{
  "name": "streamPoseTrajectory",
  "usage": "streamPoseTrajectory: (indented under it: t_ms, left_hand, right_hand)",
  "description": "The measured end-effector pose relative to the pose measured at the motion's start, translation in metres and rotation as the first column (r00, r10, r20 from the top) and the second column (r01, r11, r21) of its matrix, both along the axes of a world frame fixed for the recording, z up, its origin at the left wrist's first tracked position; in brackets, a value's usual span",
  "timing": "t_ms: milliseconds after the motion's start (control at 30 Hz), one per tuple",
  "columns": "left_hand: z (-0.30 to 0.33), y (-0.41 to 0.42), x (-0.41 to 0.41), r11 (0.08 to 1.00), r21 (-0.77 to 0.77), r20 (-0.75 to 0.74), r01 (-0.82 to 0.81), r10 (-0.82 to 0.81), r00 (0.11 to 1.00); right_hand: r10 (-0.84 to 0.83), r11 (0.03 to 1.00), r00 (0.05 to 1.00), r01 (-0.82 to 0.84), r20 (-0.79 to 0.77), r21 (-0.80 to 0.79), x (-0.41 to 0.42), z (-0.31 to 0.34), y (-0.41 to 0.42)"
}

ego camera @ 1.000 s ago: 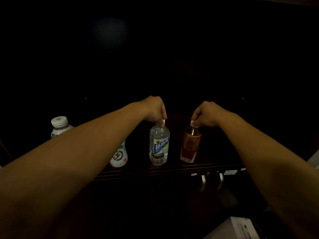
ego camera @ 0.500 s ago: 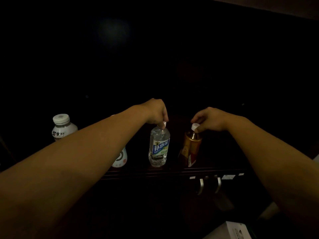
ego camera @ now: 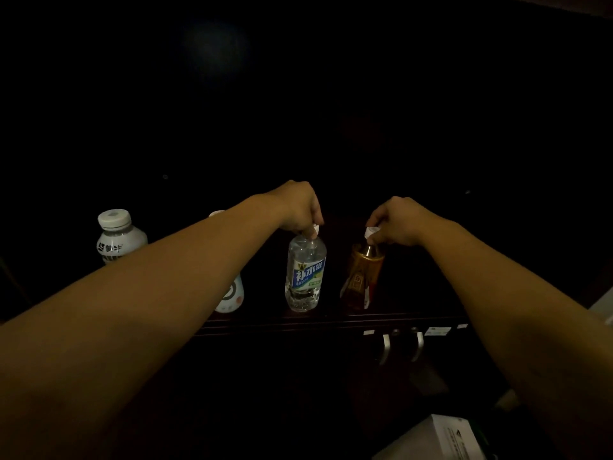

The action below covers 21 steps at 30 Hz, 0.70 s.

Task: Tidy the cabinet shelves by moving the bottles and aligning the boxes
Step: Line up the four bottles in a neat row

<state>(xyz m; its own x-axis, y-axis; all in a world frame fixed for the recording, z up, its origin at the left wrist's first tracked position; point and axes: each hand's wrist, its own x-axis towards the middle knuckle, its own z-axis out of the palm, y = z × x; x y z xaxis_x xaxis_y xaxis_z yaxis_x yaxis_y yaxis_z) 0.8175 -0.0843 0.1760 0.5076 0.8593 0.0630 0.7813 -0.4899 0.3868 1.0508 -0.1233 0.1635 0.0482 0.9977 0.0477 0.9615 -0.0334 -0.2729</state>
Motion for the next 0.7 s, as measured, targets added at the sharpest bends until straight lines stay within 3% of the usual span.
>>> streamPoseTrajectory:
  t_ms: [433,700]
  left_hand:
    - [0.001,0.004,-0.011,1.0,-0.011,0.014,0.015,-0.015,1.0]
    - [-0.01,-0.001,-0.017,1.0,0.008,0.108,0.017,-0.018,0.994]
  right_hand:
    - [0.075,0.996,0.996,-0.077,-0.052,-0.035,0.006,0.001,0.006]
    - [0.075,0.997,0.995,-0.074,-0.058,0.016,0.004,-0.008,0.0]
